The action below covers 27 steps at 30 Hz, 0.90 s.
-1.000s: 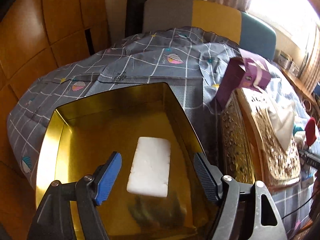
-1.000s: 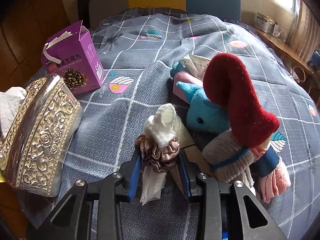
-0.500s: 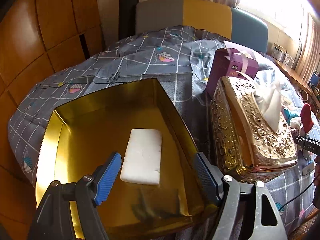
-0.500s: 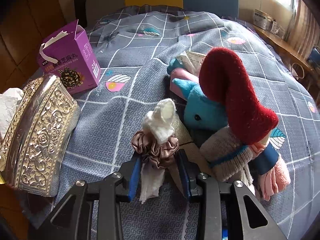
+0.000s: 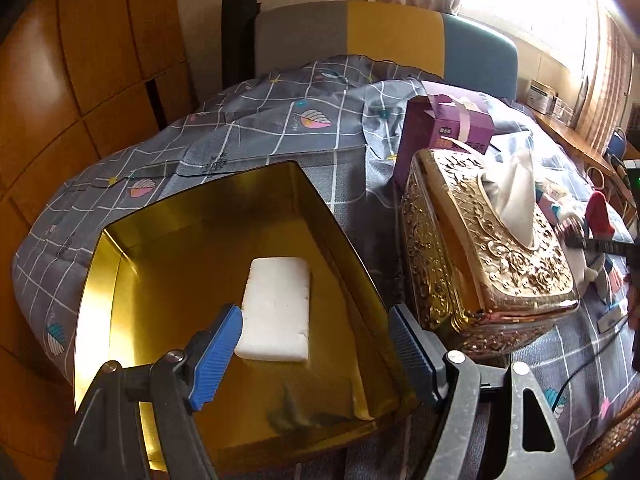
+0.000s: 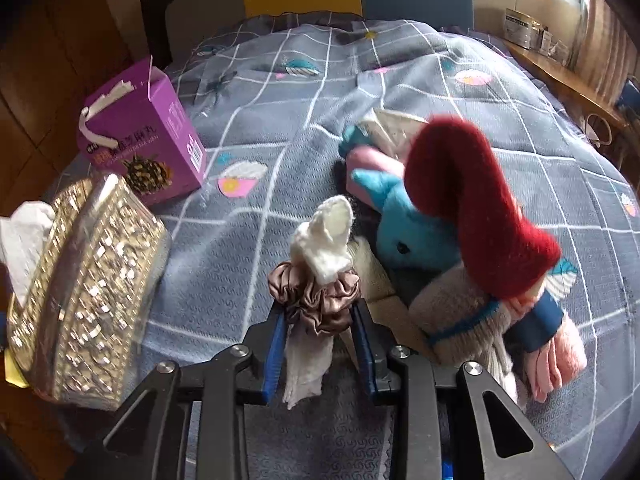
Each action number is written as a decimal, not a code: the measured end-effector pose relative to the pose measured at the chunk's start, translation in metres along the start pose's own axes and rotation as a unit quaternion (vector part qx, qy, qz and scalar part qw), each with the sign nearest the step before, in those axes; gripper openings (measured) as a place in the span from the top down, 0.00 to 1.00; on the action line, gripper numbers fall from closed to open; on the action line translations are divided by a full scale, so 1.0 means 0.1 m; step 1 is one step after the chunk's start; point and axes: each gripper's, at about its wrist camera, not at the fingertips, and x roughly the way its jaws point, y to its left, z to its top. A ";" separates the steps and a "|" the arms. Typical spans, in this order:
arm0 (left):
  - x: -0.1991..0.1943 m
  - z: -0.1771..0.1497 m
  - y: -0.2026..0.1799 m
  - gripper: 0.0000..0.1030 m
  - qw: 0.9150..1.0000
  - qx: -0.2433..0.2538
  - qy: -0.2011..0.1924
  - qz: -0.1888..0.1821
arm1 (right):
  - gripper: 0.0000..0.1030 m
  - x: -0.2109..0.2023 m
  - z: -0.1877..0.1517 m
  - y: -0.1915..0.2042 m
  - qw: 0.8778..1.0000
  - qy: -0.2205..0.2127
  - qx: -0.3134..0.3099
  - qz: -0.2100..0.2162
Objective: Organize soft objects
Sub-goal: 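Lower the sponge into the gold tray and open the left tool, then carry the scrunchie cloth to the gold tray and release it with the right tool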
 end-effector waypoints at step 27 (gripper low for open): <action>-0.17 -0.14 0.67 0.26 0.997 -0.072 -0.022 -0.006 | 0.71 -0.31 1.63 2.52 0.975 -0.028 -0.174 0.137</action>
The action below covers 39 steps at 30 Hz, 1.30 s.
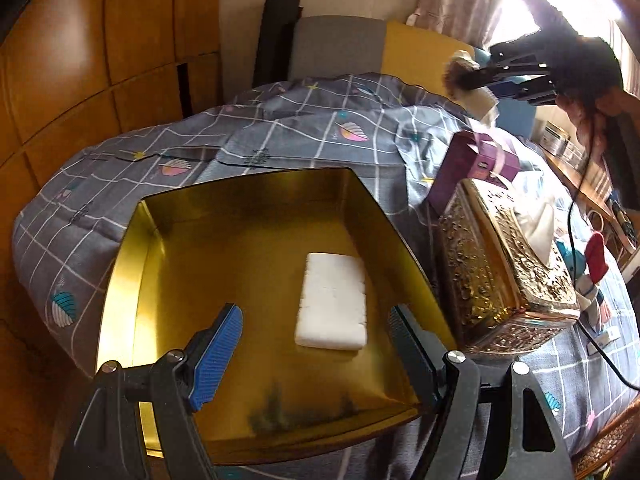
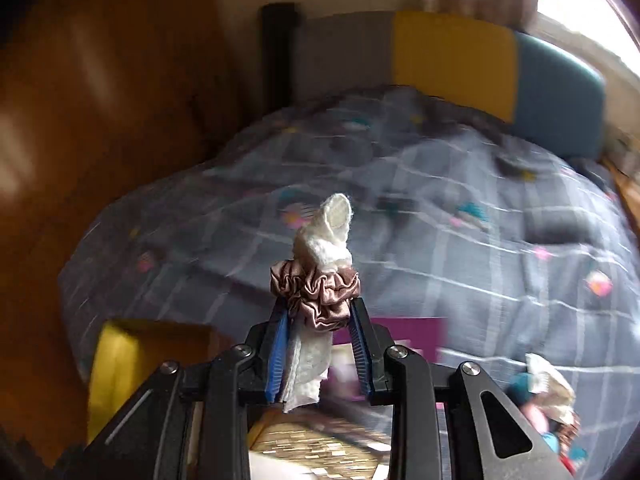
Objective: Organize soft objects
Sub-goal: 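Carry the scrunchie cloth to the gold tray and release it with the right tool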
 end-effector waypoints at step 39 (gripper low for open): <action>-0.32 -0.05 0.17 0.26 0.997 -0.013 -0.046 0.057 | 0.32 -0.25 -1.80 1.07 0.990 0.001 -0.136 0.024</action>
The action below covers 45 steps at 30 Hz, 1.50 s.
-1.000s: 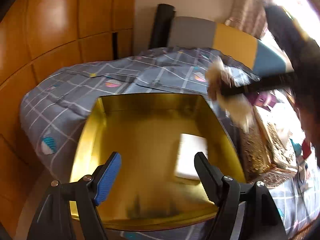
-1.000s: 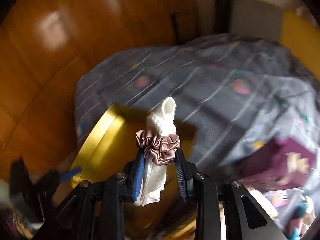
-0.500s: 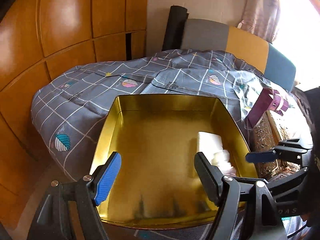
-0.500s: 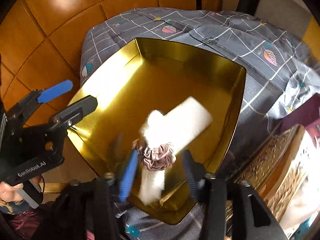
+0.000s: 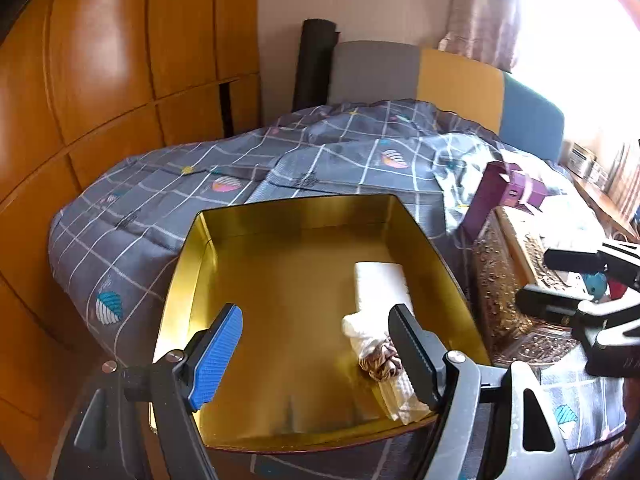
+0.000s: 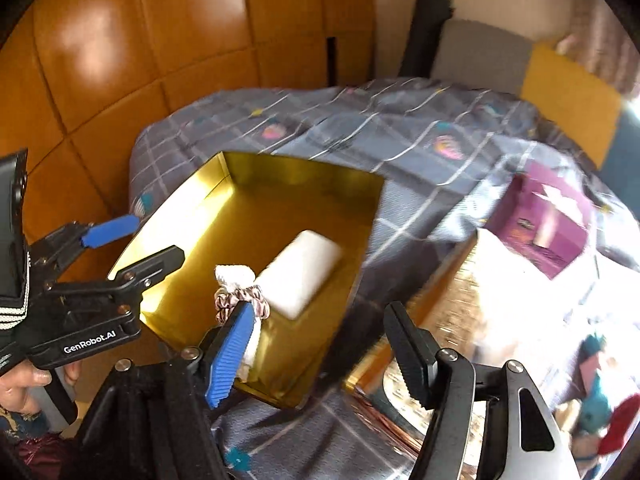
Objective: Organize soft objects
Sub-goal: 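Carry the scrunchie cloth to the gold tray and release it with the right tool, then move both tools back over the pile of soft items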
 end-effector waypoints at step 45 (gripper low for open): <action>-0.41 0.10 -2.65 0.26 0.925 0.247 0.033 -0.288 | 0.14 -1.99 -2.41 -2.62 0.812 -0.100 0.518 -0.247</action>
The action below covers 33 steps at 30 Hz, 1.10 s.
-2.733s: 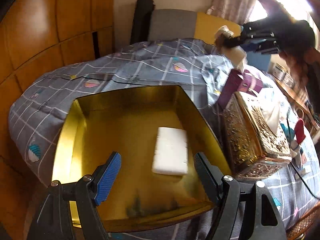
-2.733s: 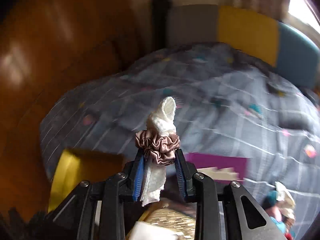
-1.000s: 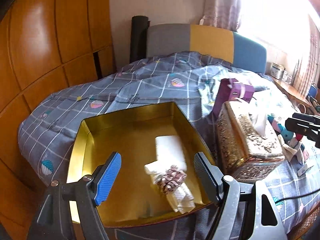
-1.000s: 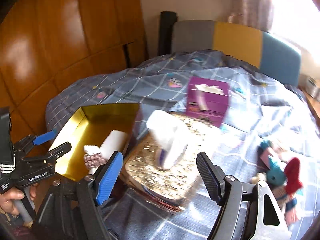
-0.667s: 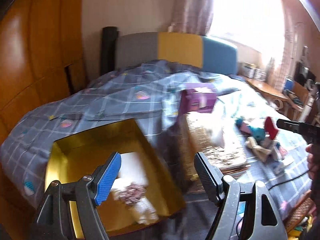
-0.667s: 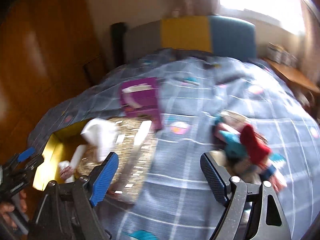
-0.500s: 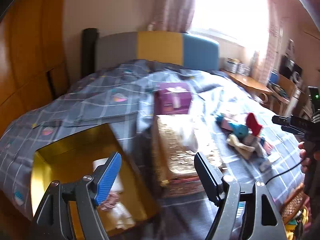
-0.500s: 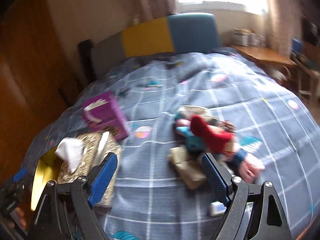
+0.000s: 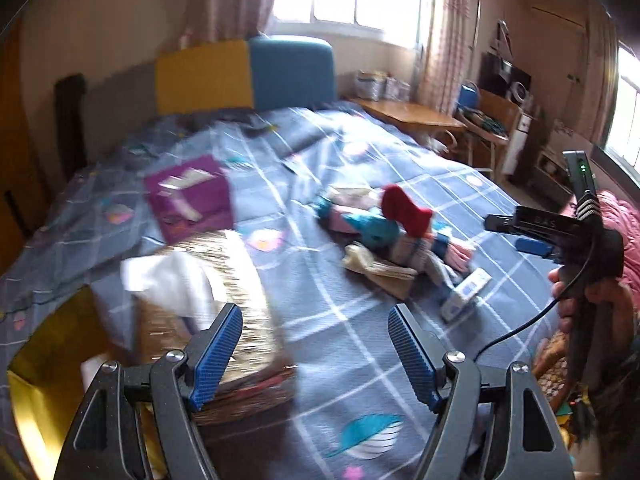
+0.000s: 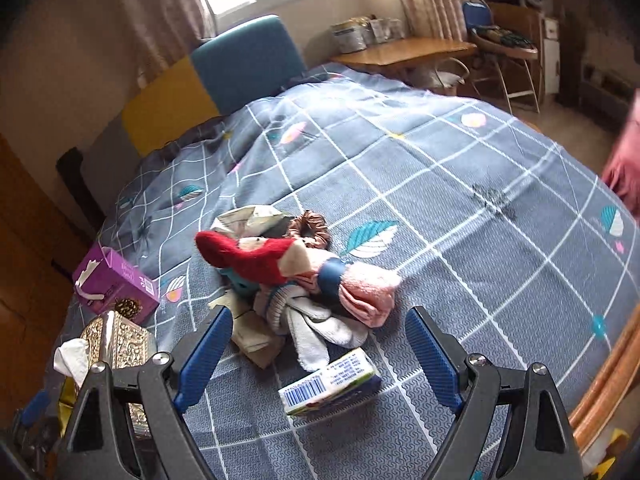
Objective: Organize soft objects
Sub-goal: 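Move both tools back over the pile of soft items, then grasp the beige knotted cloth with the left tool while the right tool grasps the white-blue packet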
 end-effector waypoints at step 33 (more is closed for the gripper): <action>2.28 0.28 -0.22 0.53 0.945 -0.252 0.163 -0.131 | 0.11 0.12 -0.07 -0.26 0.996 0.022 0.024 0.088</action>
